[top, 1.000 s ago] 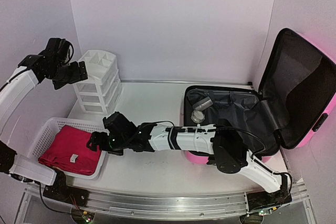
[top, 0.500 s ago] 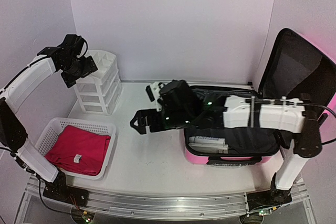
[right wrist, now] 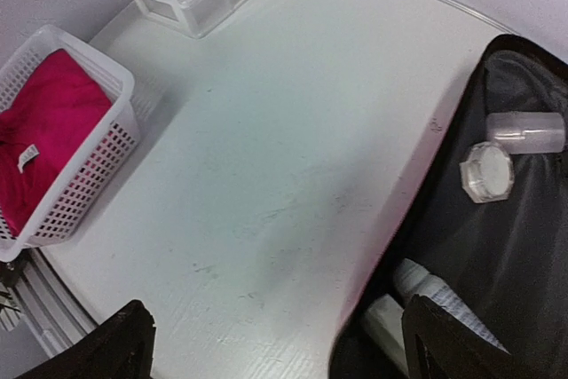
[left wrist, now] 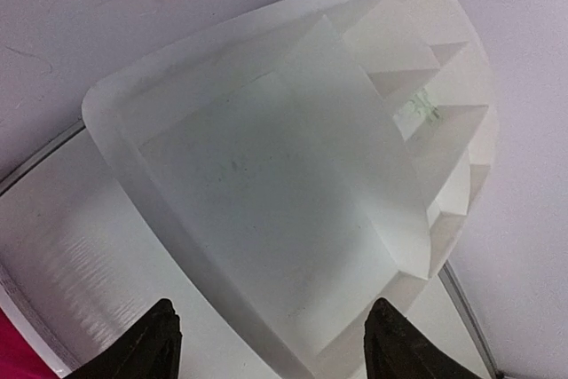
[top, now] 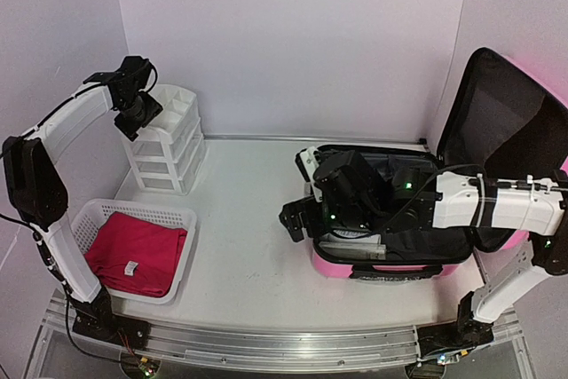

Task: Open, take out, and arrange the luggage

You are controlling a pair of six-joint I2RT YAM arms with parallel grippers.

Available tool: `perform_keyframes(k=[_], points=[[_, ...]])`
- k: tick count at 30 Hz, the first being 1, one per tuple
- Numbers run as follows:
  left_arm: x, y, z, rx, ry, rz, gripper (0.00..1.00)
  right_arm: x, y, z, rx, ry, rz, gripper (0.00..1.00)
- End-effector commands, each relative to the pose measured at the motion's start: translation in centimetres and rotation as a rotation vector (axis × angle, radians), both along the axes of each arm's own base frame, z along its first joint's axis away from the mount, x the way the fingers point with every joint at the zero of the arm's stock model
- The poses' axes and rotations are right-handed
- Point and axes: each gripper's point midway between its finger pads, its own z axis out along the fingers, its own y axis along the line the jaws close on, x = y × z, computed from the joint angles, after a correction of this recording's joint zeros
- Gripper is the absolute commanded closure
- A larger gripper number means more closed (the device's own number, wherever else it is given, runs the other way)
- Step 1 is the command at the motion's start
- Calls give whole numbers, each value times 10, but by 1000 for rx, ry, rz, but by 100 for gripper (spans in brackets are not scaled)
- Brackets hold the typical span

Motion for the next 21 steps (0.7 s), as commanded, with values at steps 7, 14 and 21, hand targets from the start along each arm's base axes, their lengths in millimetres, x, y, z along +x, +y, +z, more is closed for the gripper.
perform_keyframes(k=[7,14,21], points=[[24,-6,-9,-5,21,-2,51,14,-45,32,-87,-164,-101,2],[4,-12,-21,-12,68,-74,72,15,-52,24,-125,-167,-121,2],[-17,-47,-23,-110,100,-296,79,21,-43,14,-170,-165,-111,2]])
